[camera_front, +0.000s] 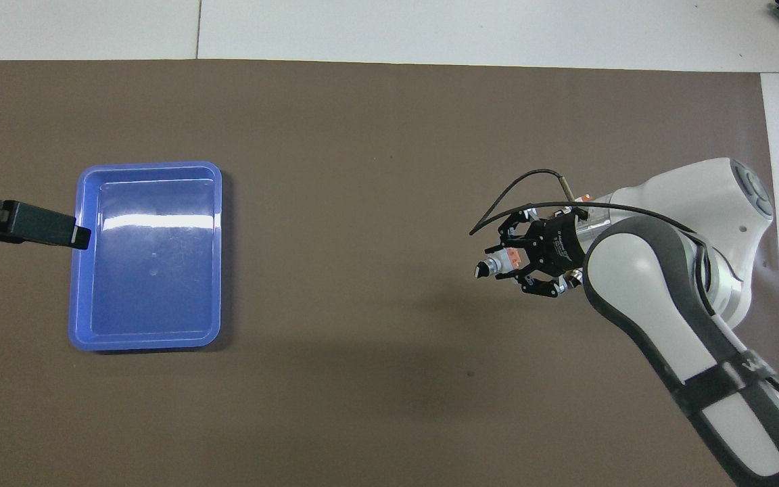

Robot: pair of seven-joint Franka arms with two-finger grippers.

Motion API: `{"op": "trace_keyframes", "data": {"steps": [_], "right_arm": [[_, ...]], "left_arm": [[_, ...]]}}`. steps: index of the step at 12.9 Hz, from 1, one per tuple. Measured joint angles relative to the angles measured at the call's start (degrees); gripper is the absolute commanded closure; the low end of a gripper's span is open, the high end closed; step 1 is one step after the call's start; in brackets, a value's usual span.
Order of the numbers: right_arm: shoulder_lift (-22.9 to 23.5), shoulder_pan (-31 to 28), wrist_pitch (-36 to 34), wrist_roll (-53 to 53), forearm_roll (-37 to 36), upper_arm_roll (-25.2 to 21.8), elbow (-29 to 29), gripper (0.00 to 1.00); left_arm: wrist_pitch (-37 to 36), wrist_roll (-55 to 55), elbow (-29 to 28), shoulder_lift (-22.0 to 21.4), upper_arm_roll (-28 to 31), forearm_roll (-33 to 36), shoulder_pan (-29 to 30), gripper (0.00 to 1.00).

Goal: Turn and place switch with both arms
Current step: 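Carry the switch toward the left gripper while the left gripper approaches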

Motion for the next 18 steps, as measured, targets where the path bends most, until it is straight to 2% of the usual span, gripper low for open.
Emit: {"op": "trace_keyframes", "data": {"steps": [4, 8, 11, 13, 14, 16, 18], "right_arm": [[-0.1, 5.1, -0.3, 15.0, 9.6, 2.6, 7.6, 1.00], [-1.1, 5.4, 1.8, 19.6, 18.5, 4.6, 9.4, 1.00], [-1.3, 5.5, 11.7, 21.6, 24.0, 9.1, 9.6, 1.00], [-1.1, 6.8, 17.4, 23.1, 24.9, 11.3, 9.5, 1.00], [-0.9, 7.9, 19.1, 23.3, 24.9, 11.4, 9.5, 1.00], [-0.4, 9.4, 20.6, 23.3, 24.7, 11.4, 9.5, 1.00], [-0.2, 9.6, 20.4, 23.3, 24.3, 11.4, 9.5, 1.00]], "left_arm": [[1.5, -1.6, -3.7, -1.5, 0.0, -9.0, 0.0, 0.00], [12.4, -18.2, -10.8, -4.3, -0.7, -18.6, -0.1, 0.01], [15.3, -24.9, -11.9, -4.8, -2.6, -24.0, -0.2, 0.05], [18.1, -24.9, -12.0, -4.9, -7.5, -24.4, -0.4, 0.06], [19.4, -25.2, -12.1, -4.9, -10.3, -24.4, -0.6, 0.16], [21.7, -25.6, -12.5, -5.0, -14.1, -24.4, -1.0, 0.47], [21.9, -23.5, -12.8, -5.2, -14.5, -24.2, -0.9, 1.00]]}}
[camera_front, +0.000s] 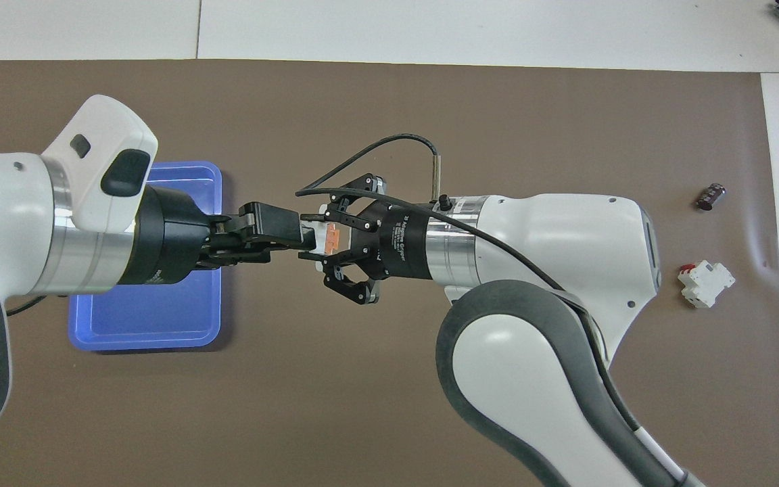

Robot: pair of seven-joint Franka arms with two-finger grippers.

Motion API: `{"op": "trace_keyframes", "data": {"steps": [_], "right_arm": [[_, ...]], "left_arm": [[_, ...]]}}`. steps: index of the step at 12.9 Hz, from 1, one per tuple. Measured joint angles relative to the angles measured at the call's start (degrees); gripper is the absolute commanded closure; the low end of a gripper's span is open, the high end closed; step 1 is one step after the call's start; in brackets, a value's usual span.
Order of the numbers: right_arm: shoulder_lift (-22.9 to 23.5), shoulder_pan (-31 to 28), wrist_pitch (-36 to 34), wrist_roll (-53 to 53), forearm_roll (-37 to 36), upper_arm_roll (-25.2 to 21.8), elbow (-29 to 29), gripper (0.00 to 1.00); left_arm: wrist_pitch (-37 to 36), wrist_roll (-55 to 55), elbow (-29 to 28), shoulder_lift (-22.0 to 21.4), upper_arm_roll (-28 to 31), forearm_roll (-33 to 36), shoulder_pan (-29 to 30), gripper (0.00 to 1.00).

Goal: Turn and place switch with both arms
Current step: 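Carry the switch toward the left gripper while the left gripper approaches, then close the left gripper on the switch end held by the right gripper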

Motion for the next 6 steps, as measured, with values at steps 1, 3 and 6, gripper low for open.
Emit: {"op": "trace_keyframes", "data": {"steps": [1, 3, 6], "right_arm": [[0.0, 0.0, -0.3, 0.0, 0.0, 0.0, 0.0, 1.00], [0.0, 0.0, -0.6, 0.0, -0.1, 0.0, 0.0, 1.00], [0.0, 0.0, -0.6, 0.0, -0.1, 0.0, 0.0, 1.00]], "left_arm": [[0.0, 4.9, -0.1, 0.0, 0.1, 0.8, 0.0, 1.00], [-0.1, 19.4, -0.8, -0.1, 0.4, 2.8, 0.2, 1.00], [1.5, 30.4, -3.7, -1.1, 0.7, 3.1, 0.3, 0.38]]}}
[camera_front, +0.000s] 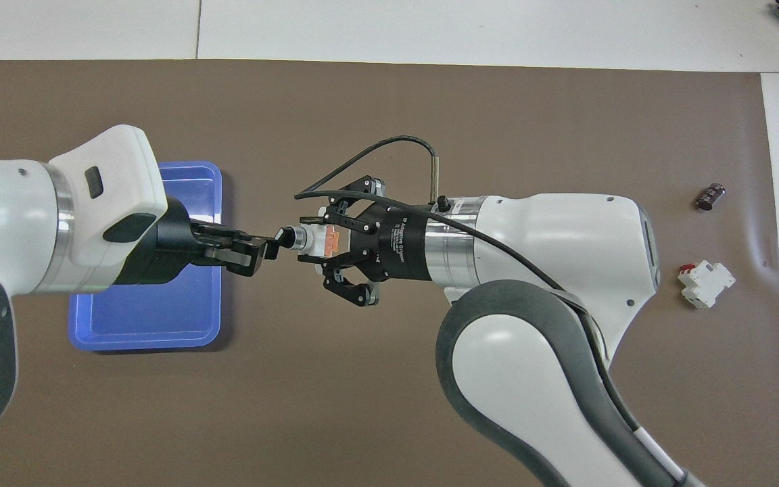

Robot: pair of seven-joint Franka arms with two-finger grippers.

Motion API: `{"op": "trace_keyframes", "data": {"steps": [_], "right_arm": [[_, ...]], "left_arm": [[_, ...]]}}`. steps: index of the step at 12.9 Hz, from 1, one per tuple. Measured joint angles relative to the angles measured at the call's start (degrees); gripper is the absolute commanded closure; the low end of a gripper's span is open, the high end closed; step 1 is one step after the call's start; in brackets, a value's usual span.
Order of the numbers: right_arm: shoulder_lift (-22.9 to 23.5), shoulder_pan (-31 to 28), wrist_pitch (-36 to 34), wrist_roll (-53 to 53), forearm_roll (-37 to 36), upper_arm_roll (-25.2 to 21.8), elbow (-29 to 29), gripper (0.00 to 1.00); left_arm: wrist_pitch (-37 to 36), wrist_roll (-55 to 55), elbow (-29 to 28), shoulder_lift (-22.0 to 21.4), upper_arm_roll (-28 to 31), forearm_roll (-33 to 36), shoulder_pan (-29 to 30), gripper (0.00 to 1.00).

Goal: Turn and place switch with both arms
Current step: 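Close the left gripper on the switch end held by the right gripper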

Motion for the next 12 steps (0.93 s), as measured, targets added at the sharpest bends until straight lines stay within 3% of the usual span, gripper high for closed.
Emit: {"op": "trace_keyframes", "data": {"steps": [5, 12], "right_arm": [[0.0, 0.0, 0.0, 0.0, -0.1, 0.0, 0.0, 1.00], [0.0, 0.0, -0.1, 0.0, -0.1, 0.0, 0.0, 1.00]], "left_arm": [[3.1, 16.4, -1.9, -0.9, 2.2, -5.8, 0.0, 0.41], [3.2, 23.0, -2.3, -0.9, 2.5, -6.3, 0.0, 0.45]]}}
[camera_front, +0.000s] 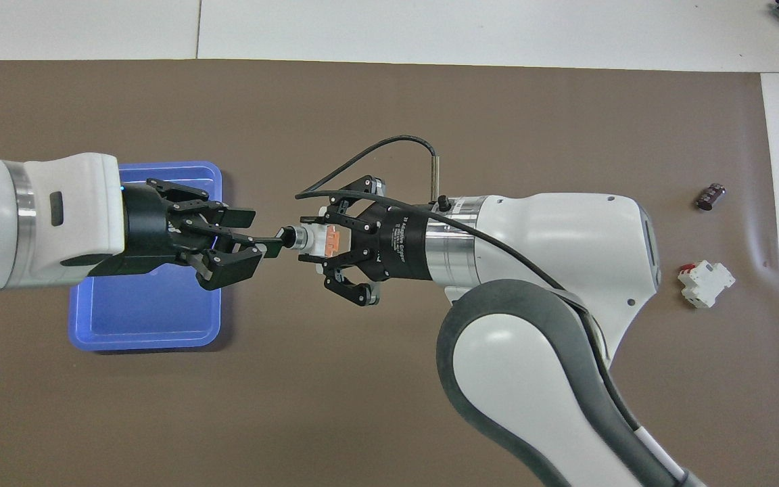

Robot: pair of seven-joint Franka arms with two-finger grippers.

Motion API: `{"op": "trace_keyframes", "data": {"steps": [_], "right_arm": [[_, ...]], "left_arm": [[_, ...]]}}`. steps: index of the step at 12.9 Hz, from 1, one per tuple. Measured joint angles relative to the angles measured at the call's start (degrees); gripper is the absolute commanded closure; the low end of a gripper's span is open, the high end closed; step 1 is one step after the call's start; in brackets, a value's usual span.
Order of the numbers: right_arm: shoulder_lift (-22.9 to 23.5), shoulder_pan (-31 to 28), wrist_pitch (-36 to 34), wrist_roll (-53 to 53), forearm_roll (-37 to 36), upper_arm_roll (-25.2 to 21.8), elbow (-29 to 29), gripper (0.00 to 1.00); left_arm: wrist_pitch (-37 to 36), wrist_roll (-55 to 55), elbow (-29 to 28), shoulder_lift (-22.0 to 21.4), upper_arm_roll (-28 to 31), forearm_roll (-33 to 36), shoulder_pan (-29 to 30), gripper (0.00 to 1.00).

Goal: Turn and place switch with both arms
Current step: 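Close the left gripper on the switch end held by the right gripper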

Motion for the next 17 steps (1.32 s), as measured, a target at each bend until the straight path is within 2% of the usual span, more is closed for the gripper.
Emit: {"op": "trace_keyframes", "data": {"steps": [1, 2, 5, 14, 17], "right_arm": [[0.0, 0.0, 0.0, 0.0, 0.0, 0.0, 0.0, 1.00], [0.0, 0.0, 0.0, 0.0, 0.0, 0.0, 0.0, 1.00], [0.0, 0.0, 0.0, 0.0, -0.1, 0.0, -0.1, 1.00], [0.0, 0.0, 0.0, 0.0, -0.1, 0.0, 0.0, 1.00], [0.0, 0.0, 0.0, 0.0, -0.1, 0.0, 0.0, 1.00]], "left_arm": [[0.0, 0.3, 0.0, 0.1, 0.0, 0.0, 0.0, 0.53], [0.0, 0.8, -0.1, 0.2, 0.0, 0.0, 0.0, 0.57], [0.2, 3.3, -0.1, 1.7, 0.0, 0.0, 0.0, 0.59], [-1.7, 3.7, 0.5, 1.8, -0.3, -0.5, 0.0, 0.58], [-2.5, 3.7, 1.0, 1.8, -0.8, -0.9, -0.1, 0.64]]}}
